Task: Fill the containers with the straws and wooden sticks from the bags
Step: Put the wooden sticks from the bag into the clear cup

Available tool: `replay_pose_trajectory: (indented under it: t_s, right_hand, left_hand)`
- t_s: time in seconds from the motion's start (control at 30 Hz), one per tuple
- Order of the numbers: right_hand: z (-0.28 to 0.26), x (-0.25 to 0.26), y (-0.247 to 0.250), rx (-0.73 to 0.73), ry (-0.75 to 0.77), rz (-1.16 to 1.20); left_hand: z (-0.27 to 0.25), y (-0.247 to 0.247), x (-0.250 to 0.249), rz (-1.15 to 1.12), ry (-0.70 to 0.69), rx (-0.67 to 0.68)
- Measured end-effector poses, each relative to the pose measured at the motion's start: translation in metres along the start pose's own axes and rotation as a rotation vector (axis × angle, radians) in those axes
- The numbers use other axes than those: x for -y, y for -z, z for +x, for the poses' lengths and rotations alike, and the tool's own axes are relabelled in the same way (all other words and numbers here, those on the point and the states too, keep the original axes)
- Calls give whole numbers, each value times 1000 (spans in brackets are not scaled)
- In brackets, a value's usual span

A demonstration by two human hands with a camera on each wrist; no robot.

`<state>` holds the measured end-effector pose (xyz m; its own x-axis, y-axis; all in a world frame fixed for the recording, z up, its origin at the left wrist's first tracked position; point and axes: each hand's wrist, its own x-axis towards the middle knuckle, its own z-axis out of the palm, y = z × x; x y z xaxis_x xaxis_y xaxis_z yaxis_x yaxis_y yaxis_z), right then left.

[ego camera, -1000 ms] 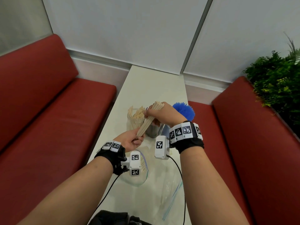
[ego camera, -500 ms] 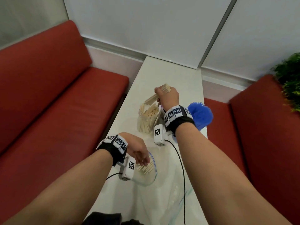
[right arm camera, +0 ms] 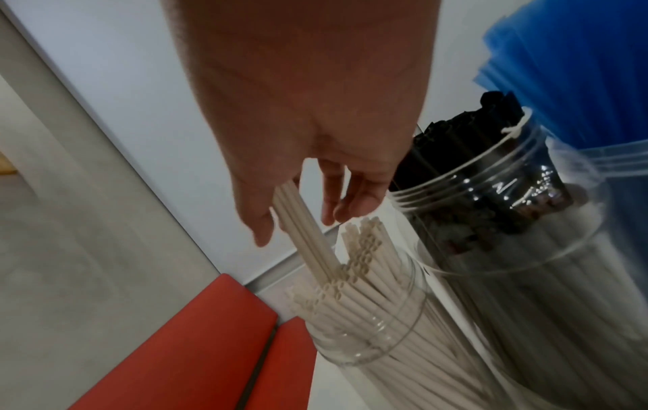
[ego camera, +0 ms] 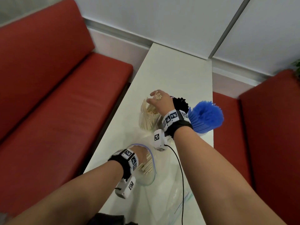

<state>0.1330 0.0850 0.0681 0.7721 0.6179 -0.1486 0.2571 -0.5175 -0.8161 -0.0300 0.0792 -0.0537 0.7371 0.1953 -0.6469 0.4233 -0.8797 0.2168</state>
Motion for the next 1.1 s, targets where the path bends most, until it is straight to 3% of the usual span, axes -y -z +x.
replay_pose_trajectory:
  t_s: [0.17, 0.43, 0.5, 0.57, 0.63, 0.77, 0.83, 1.0, 1.1]
  right_hand:
    - [6, -7, -7, -146, 344, -53]
    - [0, -44, -41, 249, 276, -875]
    - [4, -37, -38, 192, 326, -778]
    - [7, -31, -34, 52, 418, -648]
    - [7, -30, -35, -38, 425, -662]
    - [-1, -45, -41, 146, 253, -852]
    - [-3, -44, -37, 185, 216, -699]
    - [-22, -33, -24, 37, 338, -318]
    - [-42, -27, -19, 93, 264, -94]
  left_hand:
    - [6, -8, -1, 120, -22, 29]
    - [0, -27, 0, 319, 53, -86]
    - [3, -26, 1, 267, 78, -87]
    - [4, -21, -1, 229, 56, 1]
    - [2, -19, -2, 232, 51, 45]
    - [-3, -28, 4, 328, 57, 5]
    - [-10, -29, 4, 335, 47, 10]
    - [-22, -16, -3, 254, 68, 42]
    - [-27, -18, 1, 339, 26, 18]
